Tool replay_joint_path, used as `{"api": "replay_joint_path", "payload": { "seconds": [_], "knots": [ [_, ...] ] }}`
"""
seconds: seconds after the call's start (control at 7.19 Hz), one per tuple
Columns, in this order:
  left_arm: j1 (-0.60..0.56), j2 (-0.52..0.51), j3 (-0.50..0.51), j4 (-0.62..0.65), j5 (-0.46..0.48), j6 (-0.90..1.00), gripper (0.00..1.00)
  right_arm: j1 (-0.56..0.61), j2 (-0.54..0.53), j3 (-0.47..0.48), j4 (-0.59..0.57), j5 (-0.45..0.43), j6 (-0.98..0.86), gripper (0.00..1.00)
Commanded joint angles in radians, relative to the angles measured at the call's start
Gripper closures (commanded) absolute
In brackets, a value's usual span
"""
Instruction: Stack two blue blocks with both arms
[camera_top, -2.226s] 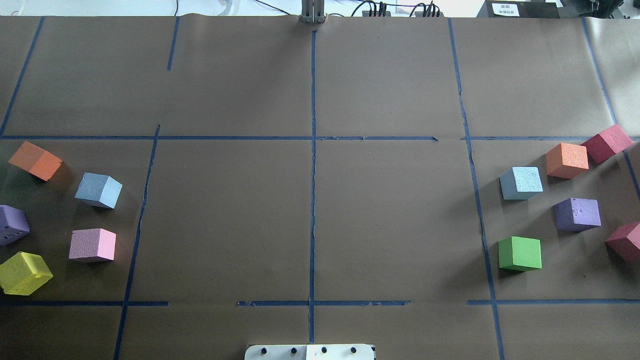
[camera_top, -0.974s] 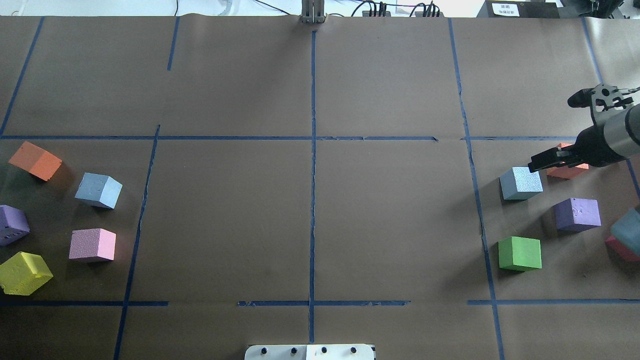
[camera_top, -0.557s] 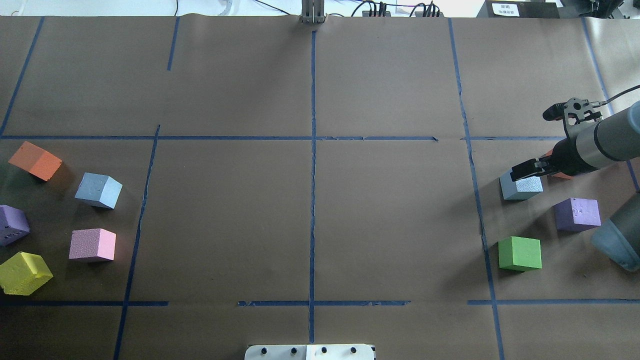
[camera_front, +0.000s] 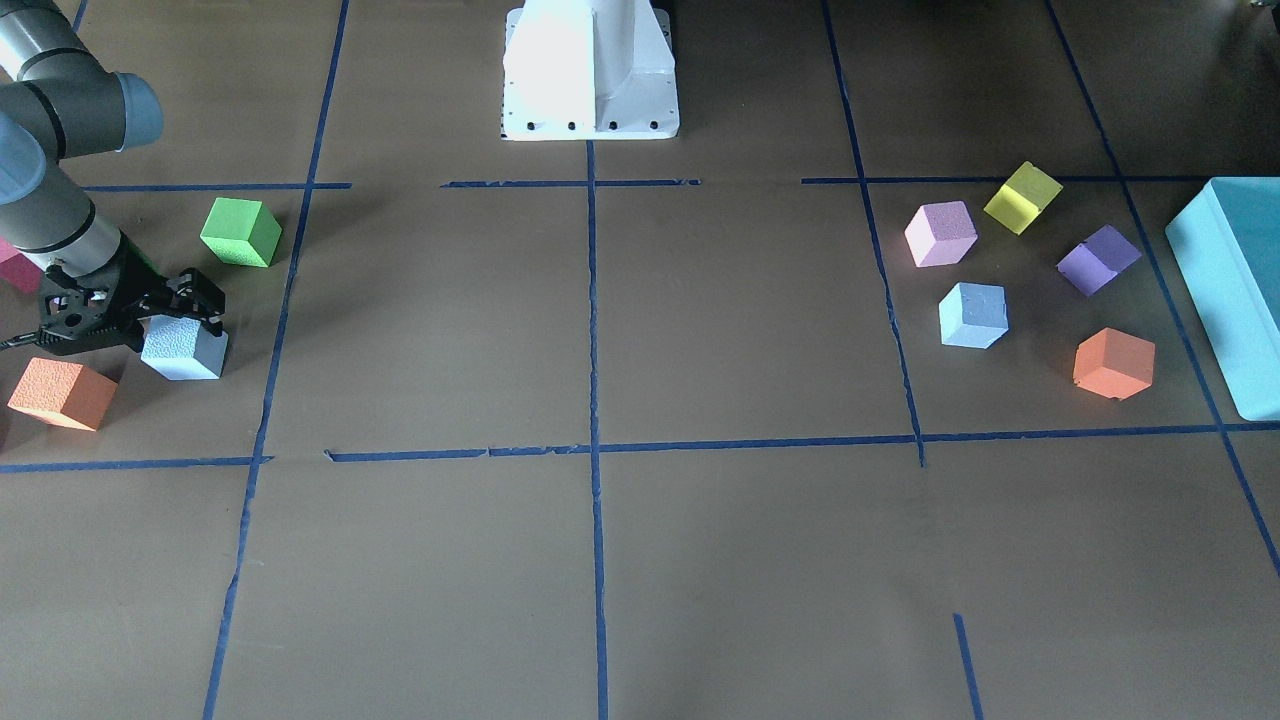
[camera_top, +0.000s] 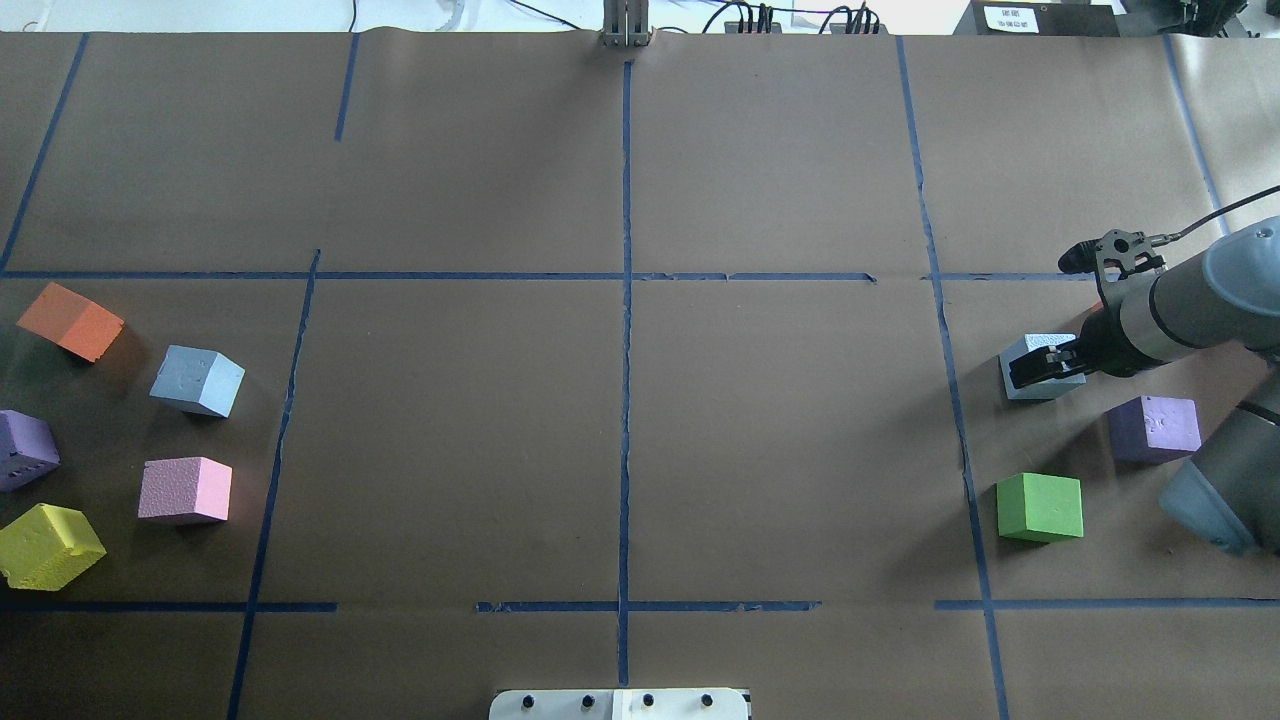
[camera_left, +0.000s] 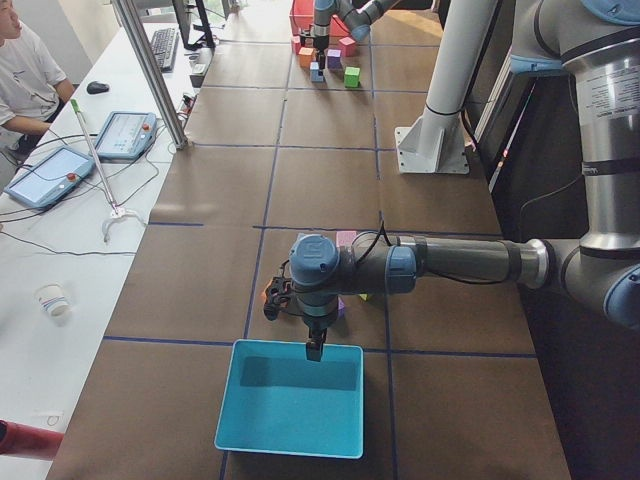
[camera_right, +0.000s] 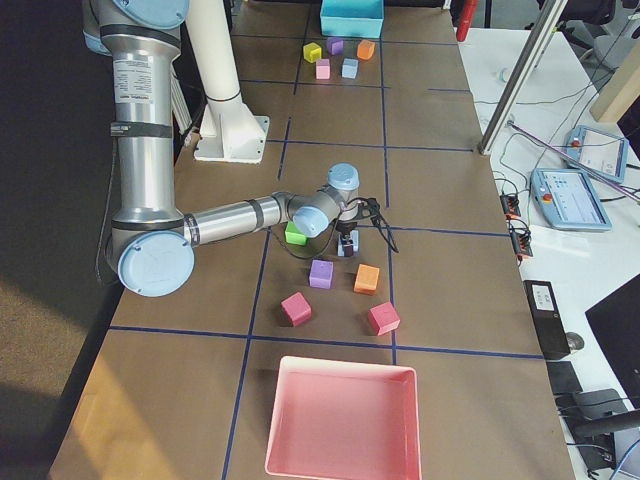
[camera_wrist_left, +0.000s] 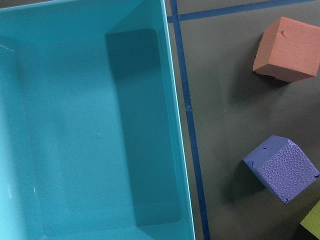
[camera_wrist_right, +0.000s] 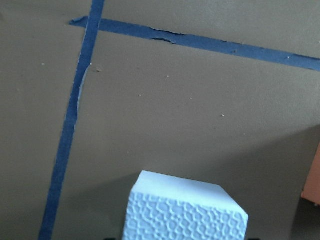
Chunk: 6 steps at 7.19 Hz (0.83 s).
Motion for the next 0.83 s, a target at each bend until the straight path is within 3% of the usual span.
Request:
{"api": "replay_joint_path", "payload": {
  "seconds": [0.0,0.28,0.42,0.56,0.7],
  "knots": [
    [0.0,0.0,0.0,0.0,0.0,0.0,0.0,-0.002,0.029,-0.004,-0.001,0.0,0.003,0.97],
    [0.0,0.0,0.0,0.0,0.0,0.0,0.0,-0.034,0.162,-0.001,-0.048,0.003,0.124,0.98],
    [0.0,0.0,0.0,0.0,0.0,0.0,0.0,-0.093,0.332,-0.002,-0.201,-0.013,0.216,0.99],
    [0.0,0.0,0.0,0.002,0.0,0.0,0.0,-0.176,0.514,-0.019,-0.398,-0.111,0.286,0.99],
    [0.0,0.0,0.0,0.0,0.0,0.0,0.0,-0.227,0.668,-0.104,-0.462,-0.168,0.389,1.0]
  ]
}}
